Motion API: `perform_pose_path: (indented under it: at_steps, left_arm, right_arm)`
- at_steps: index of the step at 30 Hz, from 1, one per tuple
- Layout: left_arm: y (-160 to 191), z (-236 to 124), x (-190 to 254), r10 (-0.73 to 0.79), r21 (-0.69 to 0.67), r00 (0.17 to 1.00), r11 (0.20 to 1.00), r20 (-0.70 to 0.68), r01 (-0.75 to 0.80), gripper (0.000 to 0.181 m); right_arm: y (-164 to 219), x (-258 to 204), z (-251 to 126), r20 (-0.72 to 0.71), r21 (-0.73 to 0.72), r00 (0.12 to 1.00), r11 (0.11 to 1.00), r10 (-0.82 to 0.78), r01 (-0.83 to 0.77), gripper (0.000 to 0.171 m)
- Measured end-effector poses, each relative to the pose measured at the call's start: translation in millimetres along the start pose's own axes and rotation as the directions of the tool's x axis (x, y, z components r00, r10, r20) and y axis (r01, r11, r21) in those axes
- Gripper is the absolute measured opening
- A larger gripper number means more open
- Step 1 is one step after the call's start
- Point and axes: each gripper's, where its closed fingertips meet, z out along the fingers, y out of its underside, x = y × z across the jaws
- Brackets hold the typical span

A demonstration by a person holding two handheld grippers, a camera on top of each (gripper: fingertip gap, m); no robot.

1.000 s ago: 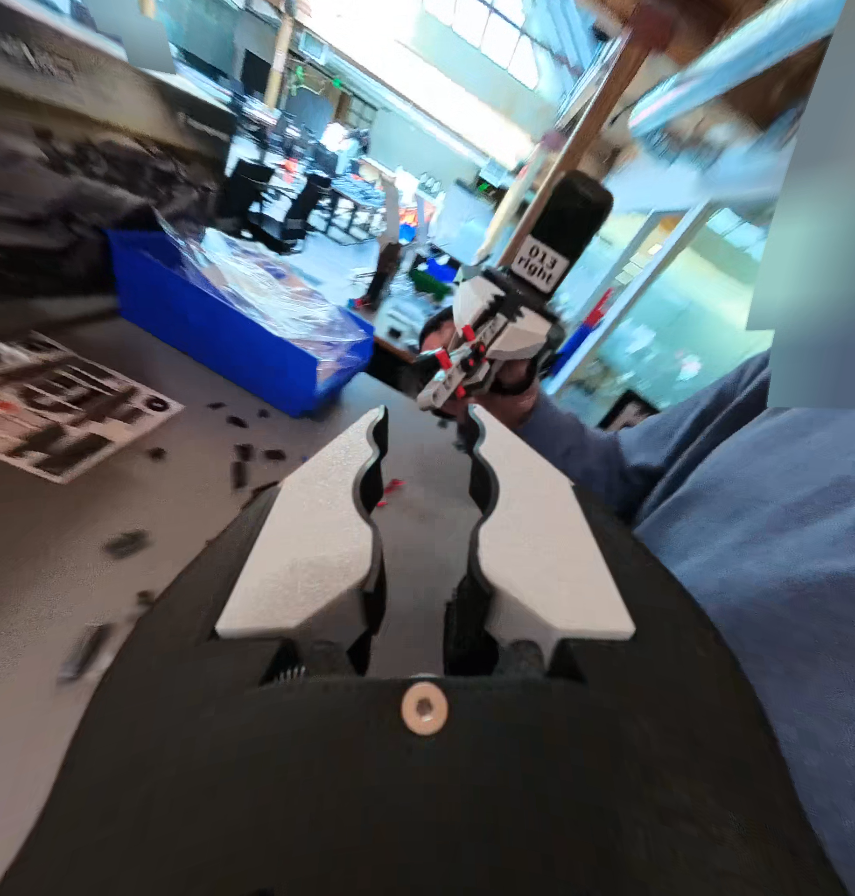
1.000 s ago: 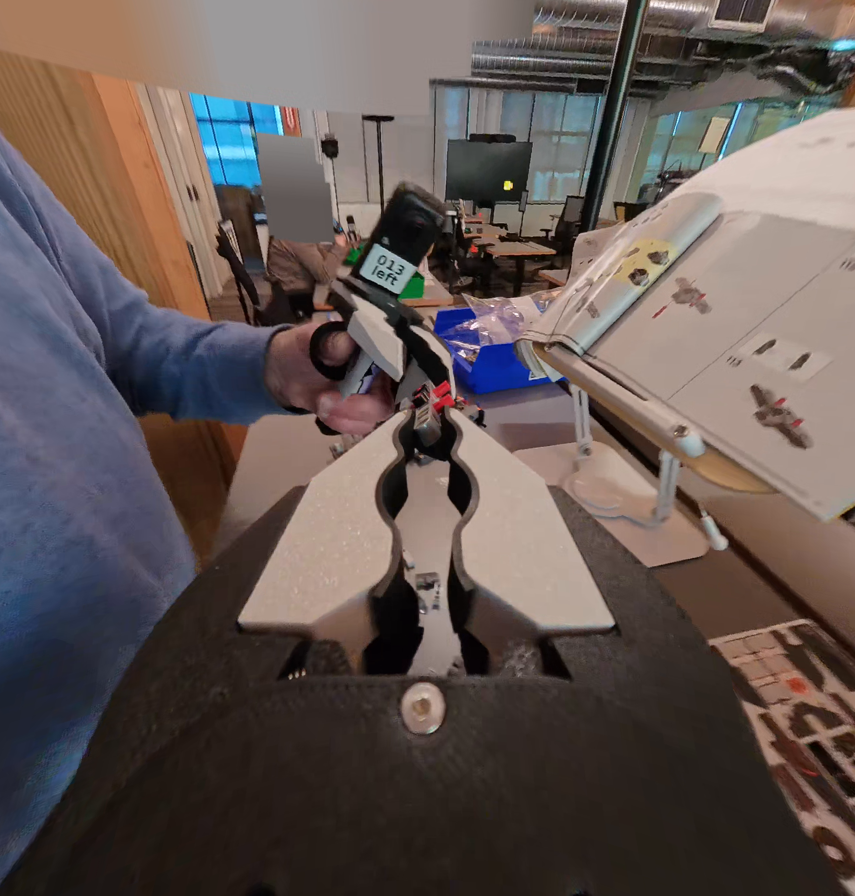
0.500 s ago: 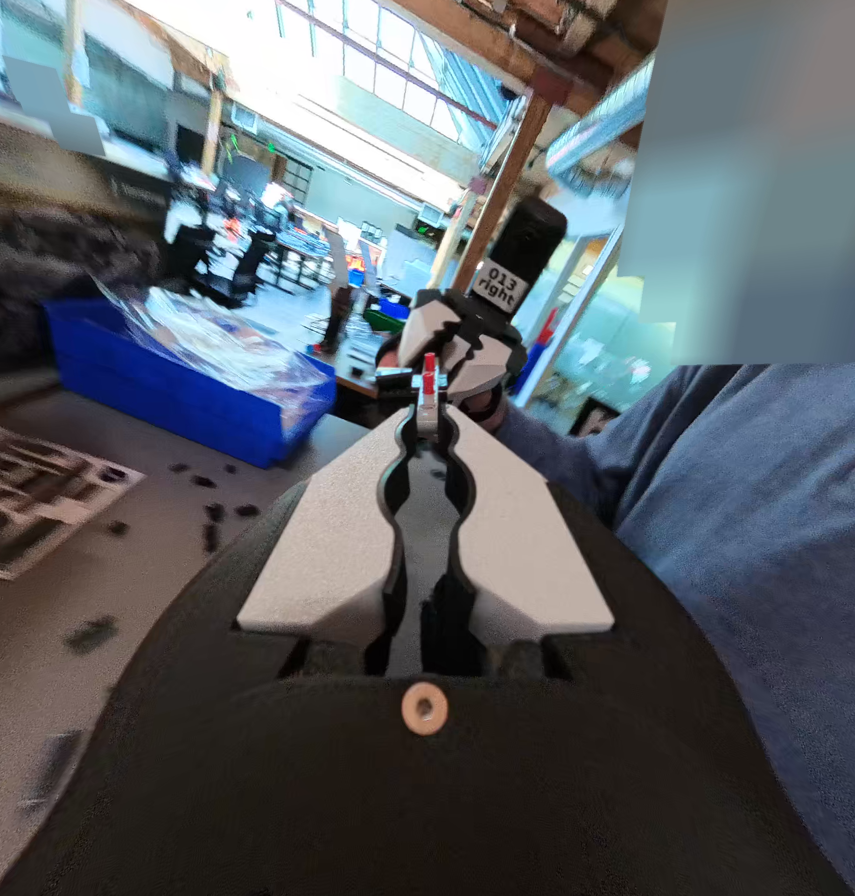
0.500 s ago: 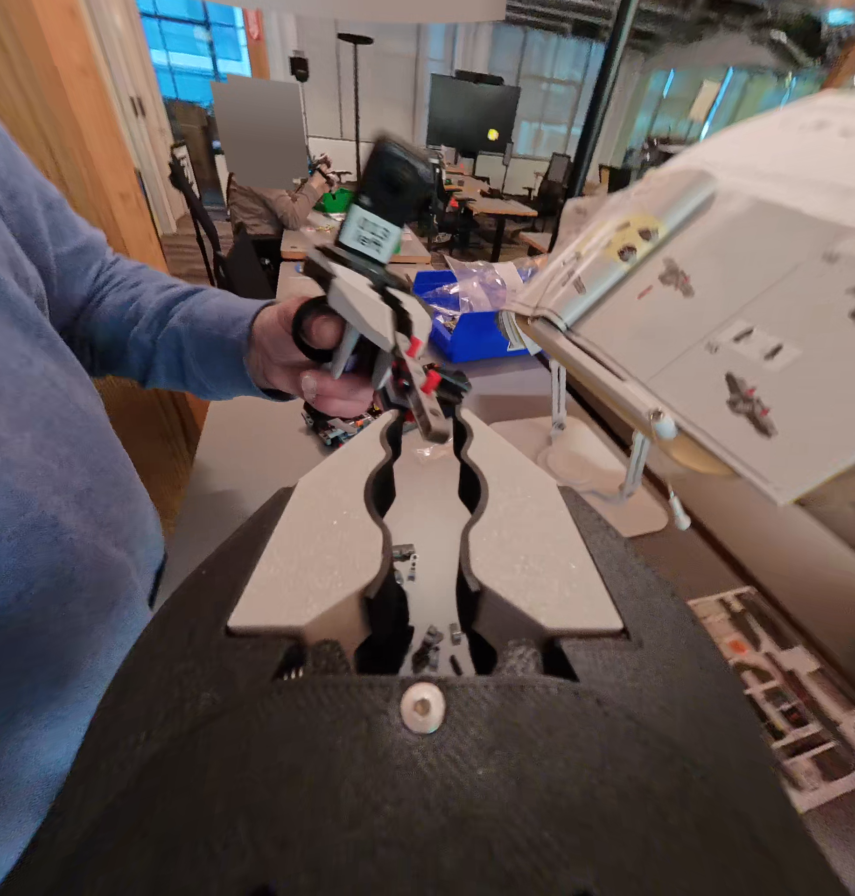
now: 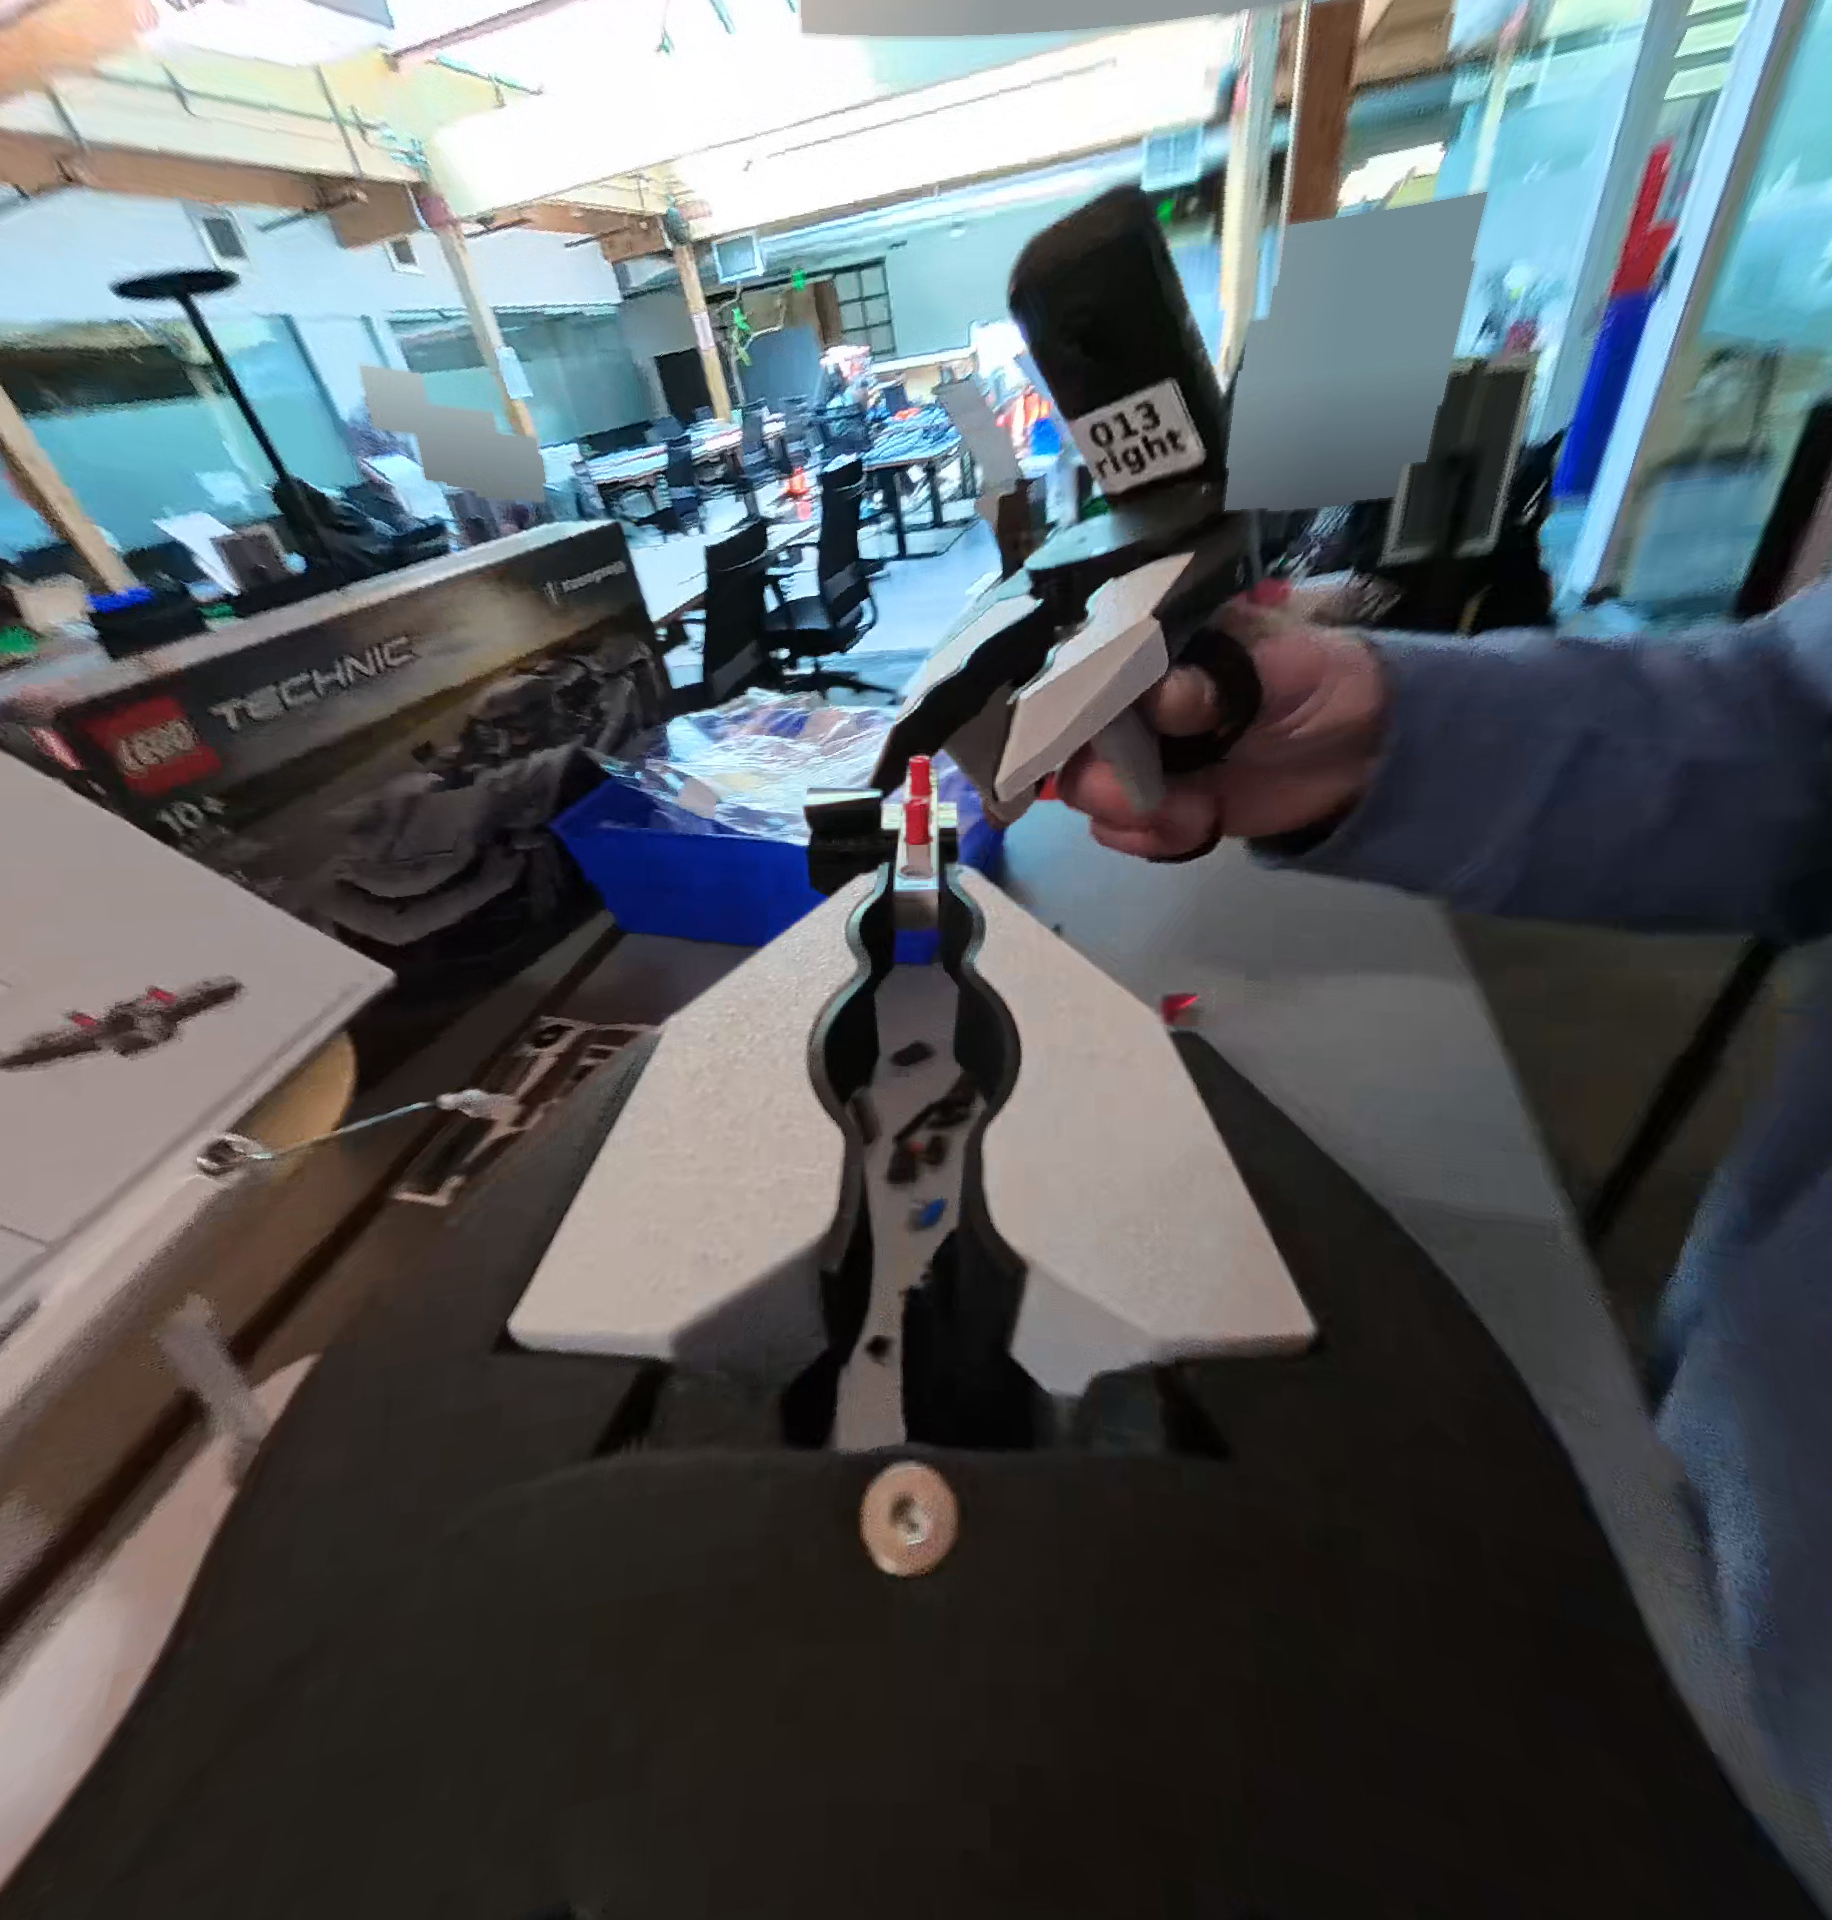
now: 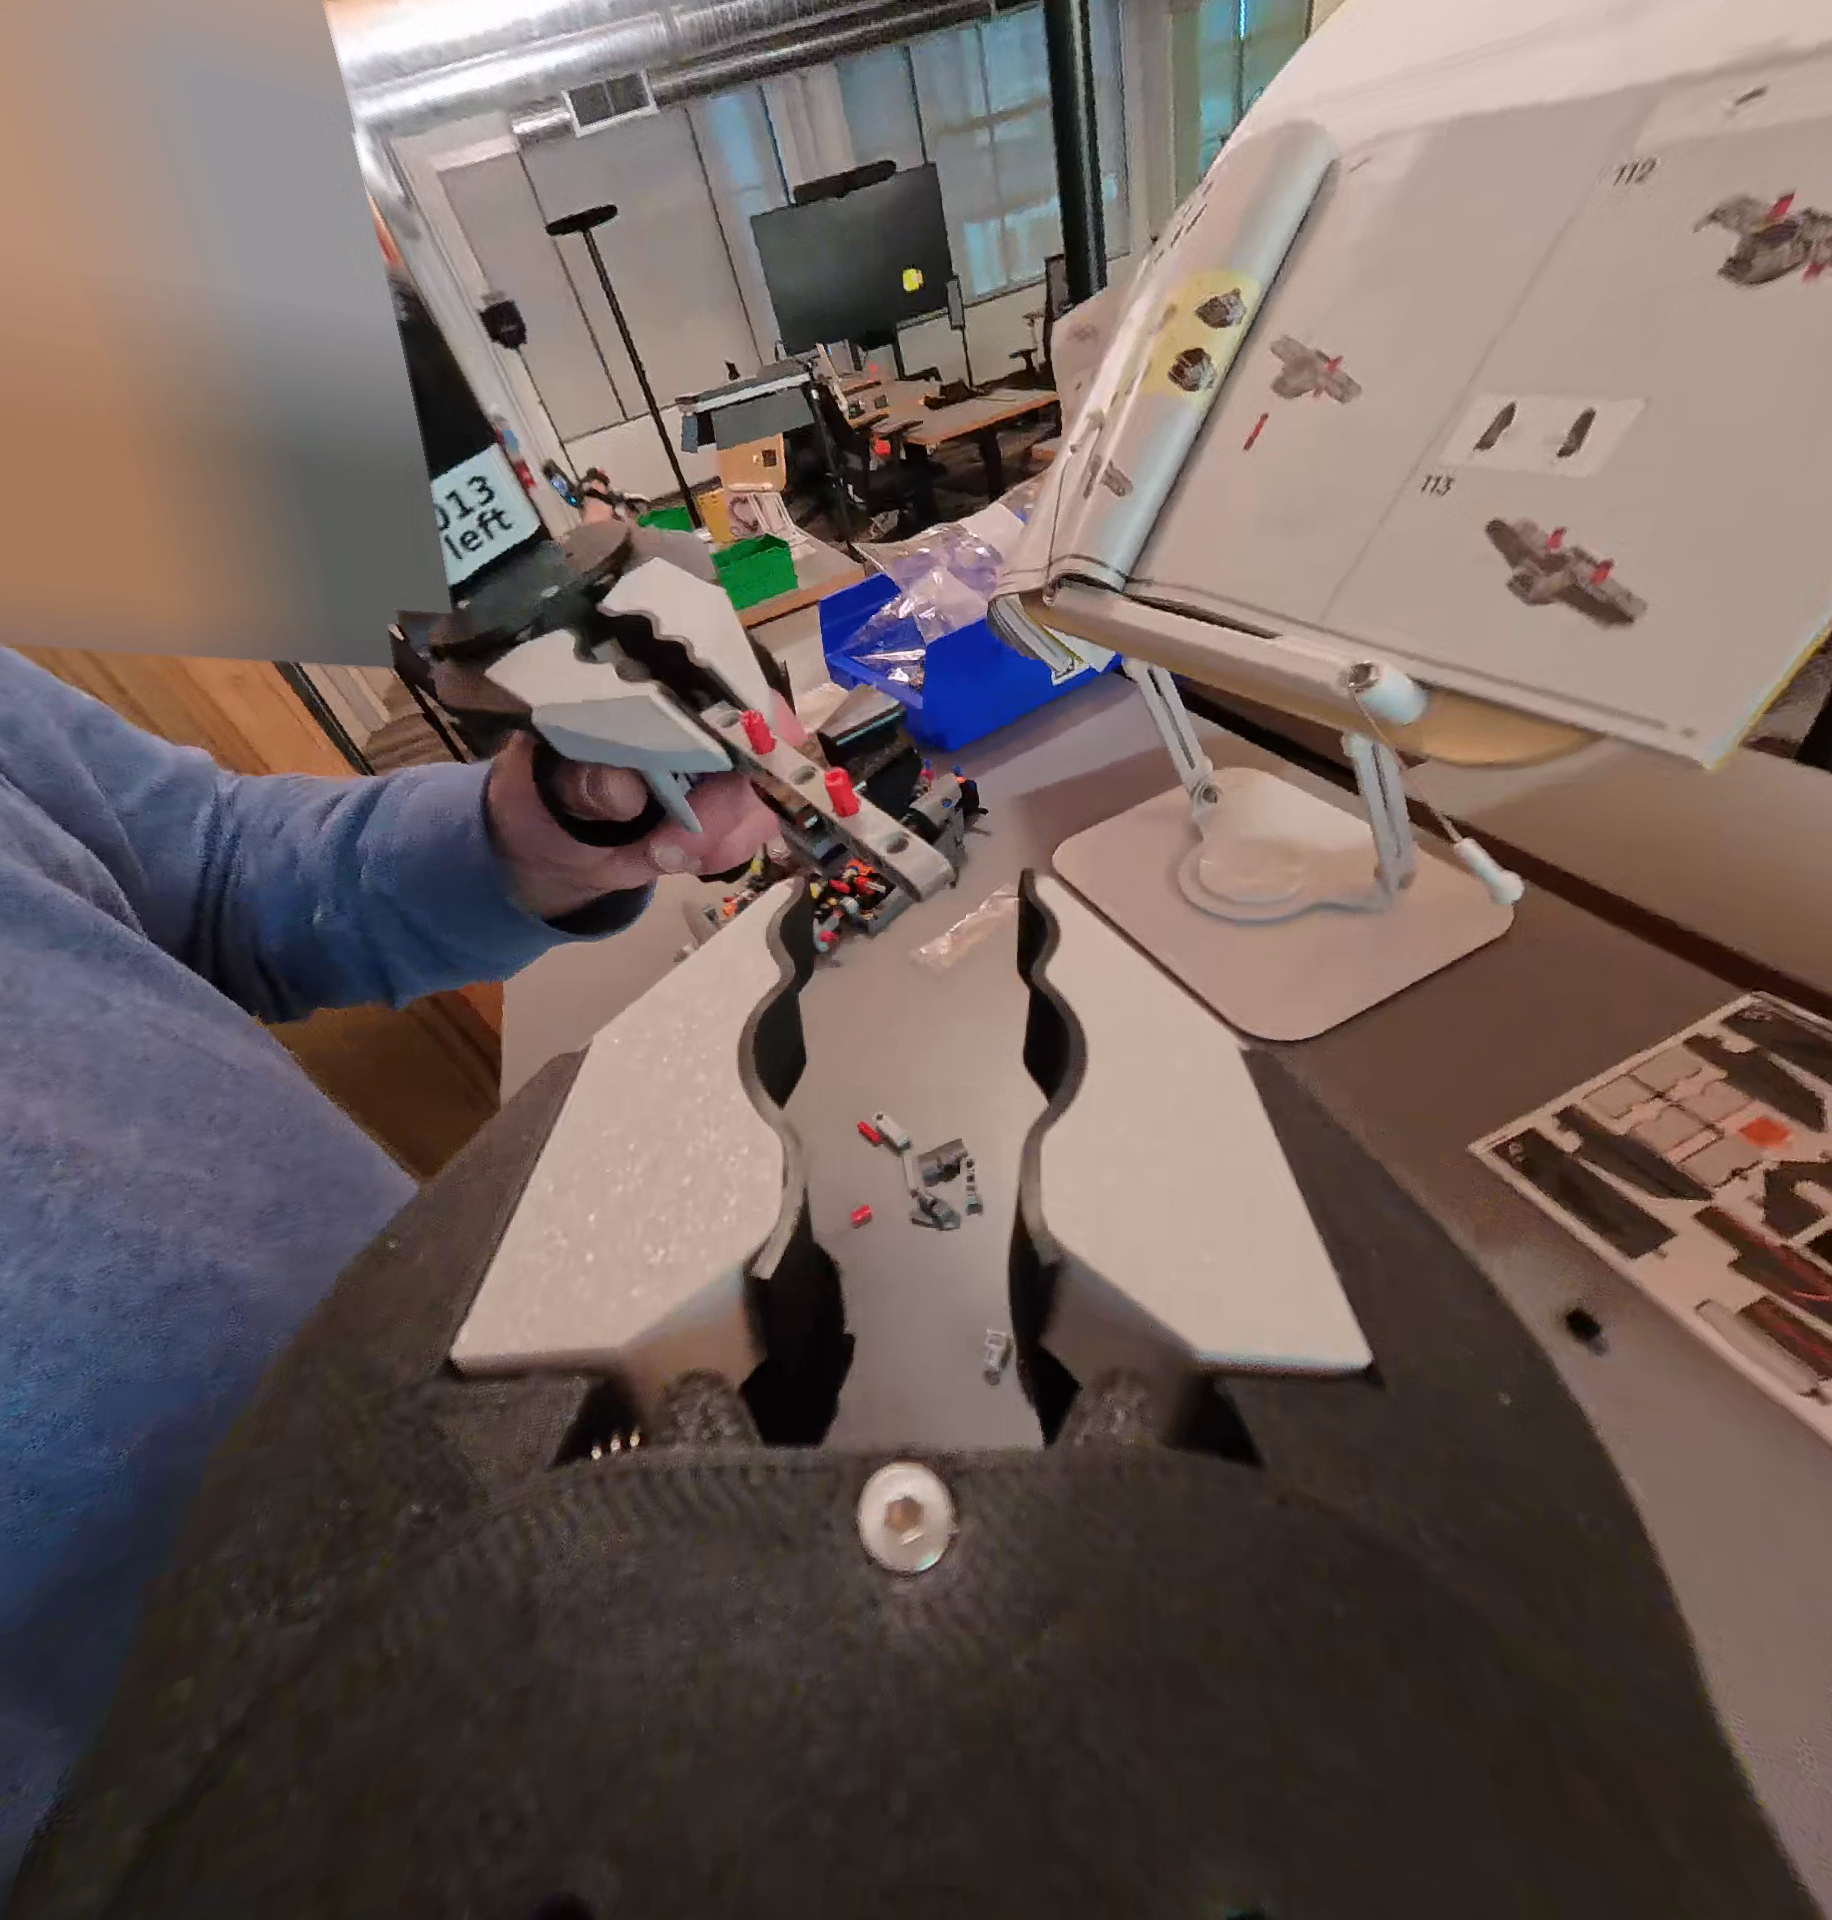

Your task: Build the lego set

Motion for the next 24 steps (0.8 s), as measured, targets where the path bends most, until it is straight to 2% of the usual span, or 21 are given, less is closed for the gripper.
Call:
perform_pose_path:
  at_steps: [4, 6, 10, 16, 24]
  left_arm:
    - [2, 4, 11, 0.117, -0.037, 0.993, 0.993, 0.013, -0.117, 0.006]
    - [2, 5, 12, 0.09, -0.032, 0.996, 0.995, -0.001, -0.09, 0.006]
    - [3, 4, 12, 0.026, -0.019, 0.999, 0.999, -0.021, -0.026, 0.006]
    - [8, 11, 15, 0.298, -0.2, 0.953, 0.939, 0.062, -0.28, 0.006]
    - [7, 16, 15, 0.518, -0.313, 0.846, 0.83, 0.124, -0.462, 0.006]
  right_arm:
    - [0, -5, 0, 0.054, 0.048, 0.998, 0.998, 0.031, -0.033, 0.027]
    - [-1, -9, 0, 0.098, 0.058, 0.995, 0.998, 0.014, -0.02, 0.016]
    - [1, -12, 1, 0.149, 0.049, 0.989, 0.999, -0.009, 0.002, 0.016]
    - [9, 5, 0, 0.051, 0.001, 0.996, 0.997, -0.073, 0.073, 0.025]
    - [12, 6, 1, 0.026, -0.013, 0.997, 0.997, -0.071, 0.072, 0.03]
